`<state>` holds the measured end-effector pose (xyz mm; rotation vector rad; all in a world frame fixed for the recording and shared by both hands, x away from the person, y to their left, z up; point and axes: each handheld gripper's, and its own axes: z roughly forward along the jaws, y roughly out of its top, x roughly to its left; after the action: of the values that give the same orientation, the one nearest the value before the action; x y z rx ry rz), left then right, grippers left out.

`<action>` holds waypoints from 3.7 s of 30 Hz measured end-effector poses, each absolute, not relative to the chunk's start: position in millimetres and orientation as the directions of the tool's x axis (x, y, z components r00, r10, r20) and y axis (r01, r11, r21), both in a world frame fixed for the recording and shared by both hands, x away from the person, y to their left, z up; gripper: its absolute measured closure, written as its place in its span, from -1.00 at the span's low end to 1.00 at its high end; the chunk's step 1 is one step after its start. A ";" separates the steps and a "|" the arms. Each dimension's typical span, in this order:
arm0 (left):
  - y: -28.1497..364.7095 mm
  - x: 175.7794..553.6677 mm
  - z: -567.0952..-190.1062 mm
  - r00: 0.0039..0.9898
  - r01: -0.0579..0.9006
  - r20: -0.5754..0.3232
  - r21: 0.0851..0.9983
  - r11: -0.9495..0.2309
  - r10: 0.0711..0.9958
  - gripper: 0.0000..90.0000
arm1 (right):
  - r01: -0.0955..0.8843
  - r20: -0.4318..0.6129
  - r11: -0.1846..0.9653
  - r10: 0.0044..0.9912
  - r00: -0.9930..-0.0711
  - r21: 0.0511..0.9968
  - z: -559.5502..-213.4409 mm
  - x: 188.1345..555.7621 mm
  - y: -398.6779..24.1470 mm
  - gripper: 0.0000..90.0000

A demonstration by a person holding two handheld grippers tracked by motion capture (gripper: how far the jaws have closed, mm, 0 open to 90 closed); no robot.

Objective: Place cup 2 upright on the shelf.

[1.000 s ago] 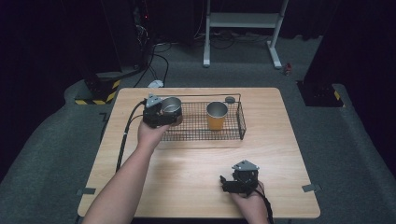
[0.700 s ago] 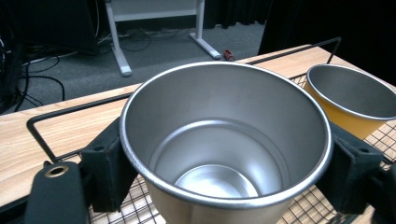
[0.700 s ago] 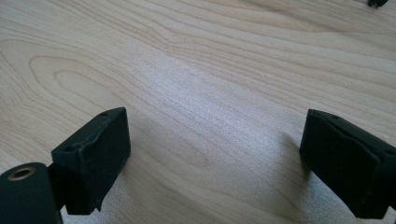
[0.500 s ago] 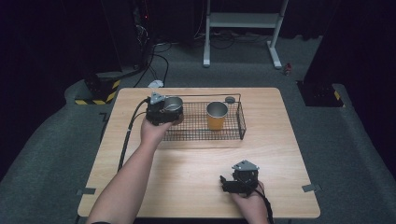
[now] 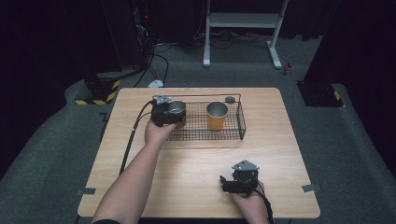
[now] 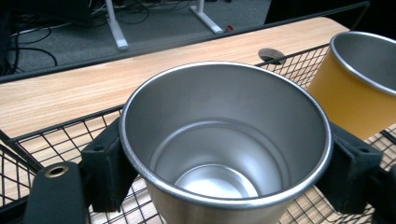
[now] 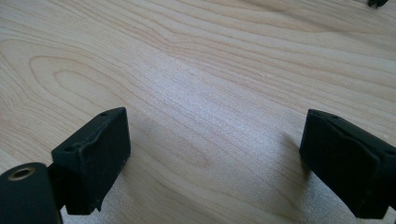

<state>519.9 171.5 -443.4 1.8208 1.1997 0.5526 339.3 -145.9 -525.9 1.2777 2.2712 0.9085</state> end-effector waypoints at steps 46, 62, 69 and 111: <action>158.3 533.6 -462.3 0.405 0.672 -0.075 0.700 -0.241 0.911 -0.59 | 0.611 -0.013 0.378 0.857 -0.515 0.695 -525.9 339.2 -145.8 -0.81; 159.3 535.8 -458.7 0.386 0.647 -0.058 0.729 -0.225 0.921 -0.59 | 0.612 -0.012 0.379 0.857 -0.516 0.694 -525.8 339.1 -145.8 -0.80; 155.1 536.7 -461.8 0.400 0.664 -0.043 0.703 -0.257 0.916 -0.59 | 0.612 -0.012 0.378 0.857 -0.516 0.694 -525.8 339.1 -145.8 -0.80; 163.8 524.7 -444.9 0.386 0.639 -0.020 0.727 -0.252 0.922 -1.00 | 0.614 -0.008 0.376 0.857 -0.515 0.694 -525.8 338.6 -145.5 -0.80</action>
<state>524.7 163.8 -444.9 1.9899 1.3360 0.5522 338.6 -145.5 -525.8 1.2809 2.2736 0.9121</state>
